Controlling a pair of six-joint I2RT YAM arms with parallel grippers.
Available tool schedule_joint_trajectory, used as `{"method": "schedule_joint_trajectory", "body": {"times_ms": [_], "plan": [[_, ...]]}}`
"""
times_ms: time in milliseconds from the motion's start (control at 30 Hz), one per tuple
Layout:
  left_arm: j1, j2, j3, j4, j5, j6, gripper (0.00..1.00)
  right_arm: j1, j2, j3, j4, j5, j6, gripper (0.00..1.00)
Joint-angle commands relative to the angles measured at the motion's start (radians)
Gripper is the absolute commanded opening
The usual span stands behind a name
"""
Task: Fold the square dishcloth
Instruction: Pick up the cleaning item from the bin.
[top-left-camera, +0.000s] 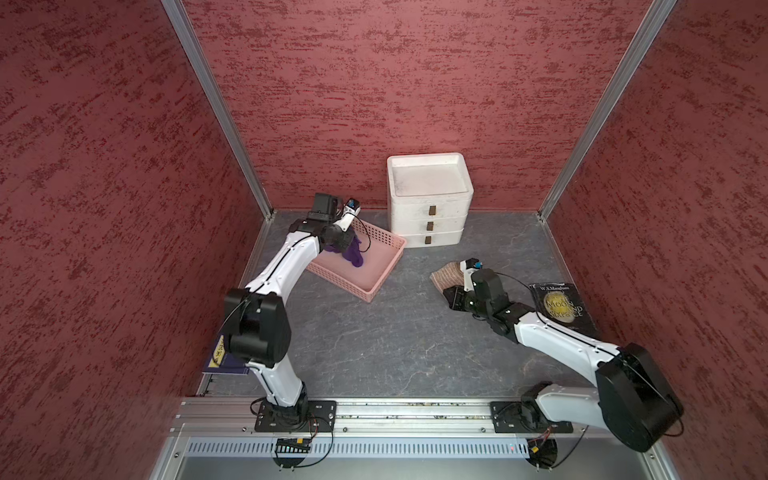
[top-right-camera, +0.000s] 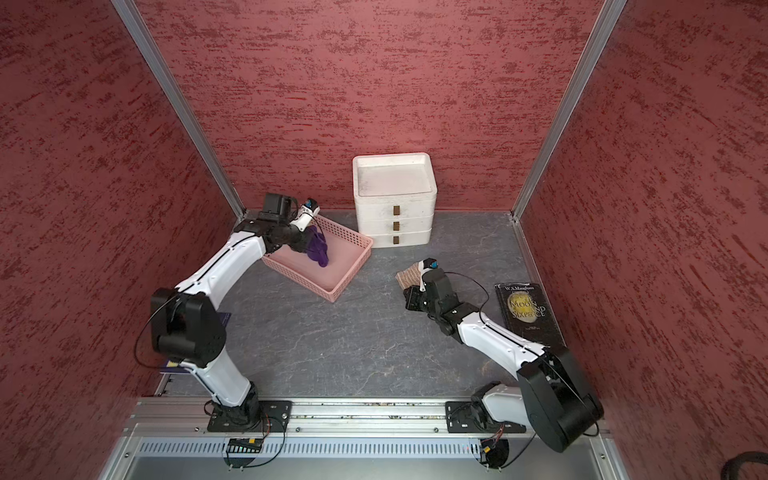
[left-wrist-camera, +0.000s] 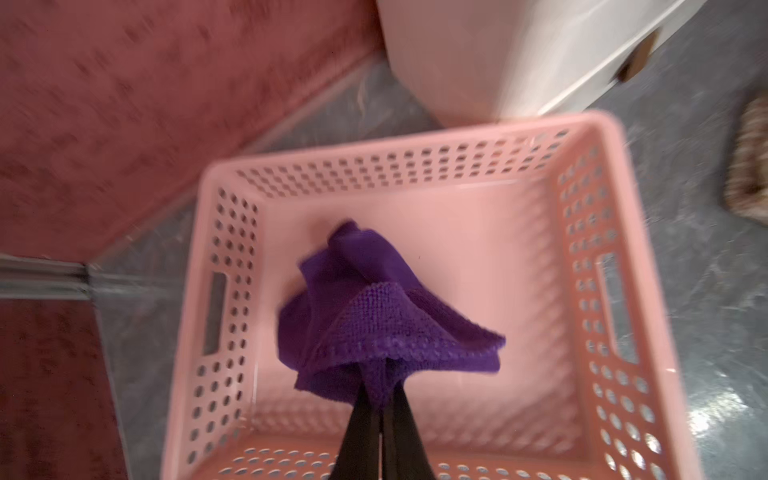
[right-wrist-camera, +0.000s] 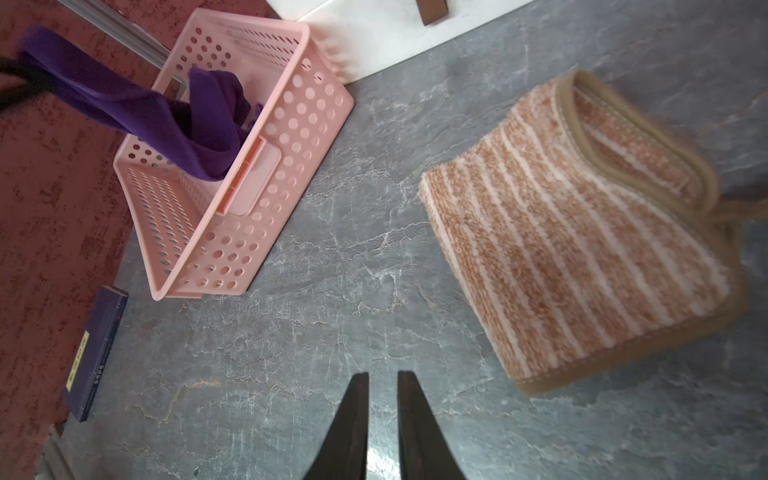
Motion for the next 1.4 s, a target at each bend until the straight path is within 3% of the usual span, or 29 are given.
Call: {"method": "schedule_joint_trajectory", "body": {"times_ms": [0,233,400,600,700,800,967,1167,1367], "plan": [[-0.081,-0.159,-0.062,0.034,-0.051,0.088,0.0,0.03,-0.039,-0.024,0.036,0.069,-0.063,0.18],[-0.334,-0.508,-0.121,-0.179,-0.022,0.11,0.0,0.042,-0.111,-0.083,0.103,0.051,-0.071,0.23],[-0.508,-0.666,-0.158,-0.32,0.024,0.085,0.0,0.099,-0.2,-0.092,0.096,0.075,-0.107,0.29],[-0.515,-0.769,-0.274,-0.407,0.19,0.097,0.0,0.181,-0.349,-0.09,0.019,0.151,-0.135,0.42],[-0.518,-0.763,-0.411,-0.39,0.24,0.119,0.0,0.19,-0.383,-0.094,-0.034,0.181,-0.126,0.43],[-0.513,-0.712,-0.511,-0.338,0.212,0.13,0.0,0.2,-0.381,-0.092,-0.086,0.2,-0.11,0.43],[-0.498,-0.701,-0.522,-0.32,0.291,0.142,0.0,0.25,-0.351,-0.102,-0.113,0.157,-0.093,0.44],[-0.495,-0.803,-0.515,-0.411,0.365,0.255,0.0,0.395,-0.208,-0.109,-0.02,0.052,-0.15,0.54],[-0.488,-0.885,-0.502,-0.651,0.411,0.403,0.0,0.521,0.04,-0.004,0.044,-0.041,-0.271,0.58]]}}
